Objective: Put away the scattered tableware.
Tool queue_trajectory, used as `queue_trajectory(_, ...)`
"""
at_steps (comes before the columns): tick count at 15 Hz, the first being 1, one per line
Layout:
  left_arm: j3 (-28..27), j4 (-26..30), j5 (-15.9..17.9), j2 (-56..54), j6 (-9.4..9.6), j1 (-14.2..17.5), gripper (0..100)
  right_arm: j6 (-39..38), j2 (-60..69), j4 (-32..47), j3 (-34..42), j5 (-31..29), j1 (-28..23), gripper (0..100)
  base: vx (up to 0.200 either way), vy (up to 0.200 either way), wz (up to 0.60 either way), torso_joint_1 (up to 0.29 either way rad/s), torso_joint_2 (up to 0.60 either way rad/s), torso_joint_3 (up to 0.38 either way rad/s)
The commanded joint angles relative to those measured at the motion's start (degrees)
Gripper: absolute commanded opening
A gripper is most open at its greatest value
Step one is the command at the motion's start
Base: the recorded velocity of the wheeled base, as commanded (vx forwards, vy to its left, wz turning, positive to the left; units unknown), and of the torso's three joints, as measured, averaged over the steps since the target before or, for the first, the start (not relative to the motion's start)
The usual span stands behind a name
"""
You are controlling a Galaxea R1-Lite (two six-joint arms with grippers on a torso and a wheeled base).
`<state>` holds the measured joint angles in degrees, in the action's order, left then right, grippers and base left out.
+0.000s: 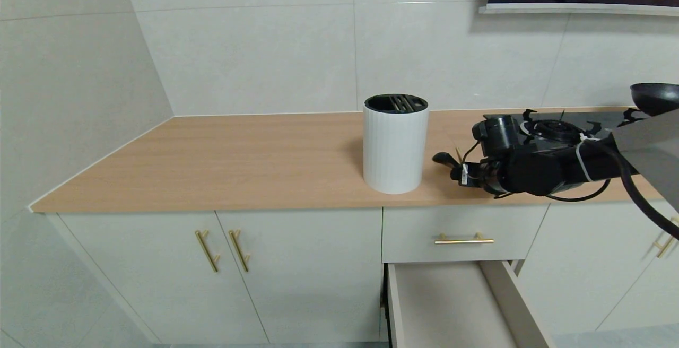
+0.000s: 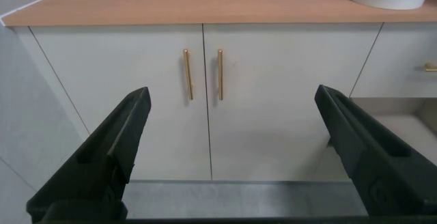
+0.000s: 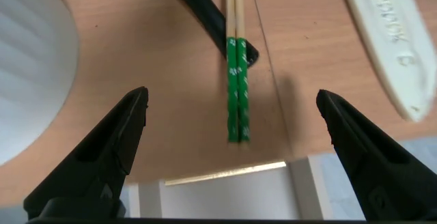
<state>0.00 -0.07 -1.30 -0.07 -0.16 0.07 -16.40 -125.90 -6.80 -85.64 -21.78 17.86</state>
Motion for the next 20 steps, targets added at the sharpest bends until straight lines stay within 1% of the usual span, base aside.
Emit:
queue_trajectory(1,0.0,0.0,0.0,0.1,-0.02,0.0,100,0.0,-1.4,-0.2,-0.1,0.0,0.0,100,0.0,0.0,0.0,0.0,0.0,0.0)
queue_trajectory(6,0.0,0.1,0.0,0.1,-0.02,0.0,100,0.1,-1.6,-0.2,-0.1,0.1,-0.2,100,0.0,0.0,0.0,0.0,0.0,0.0)
queue_trajectory(7,0.0,0.0,0.0,0.1,-0.02,0.0,100,0.1,-1.6,-0.2,-0.1,0.1,-0.2,0,0.0,0.0,0.0,0.0,0.0,0.0)
queue_trajectory(17,0.0,0.0,0.0,0.1,-0.02,0.0,100,0.0,-0.7,-0.1,0.0,0.0,-1.0,0,0.0,0.0,0.0,0.0,0.0,0.0)
queue_trajectory(18,0.0,0.0,0.0,0.1,-0.02,0.0,100,-0.1,0.6,0.2,0.6,0.0,-1.0,0,0.0,0.0,0.0,0.0,0.0,0.0)
queue_trajectory(20,0.0,0.0,0.0,0.1,-0.02,0.0,100,0.0,7.5,0.3,5.8,0.3,-0.9,0,0.0,0.0,0.0,0.0,0.0,0.0)
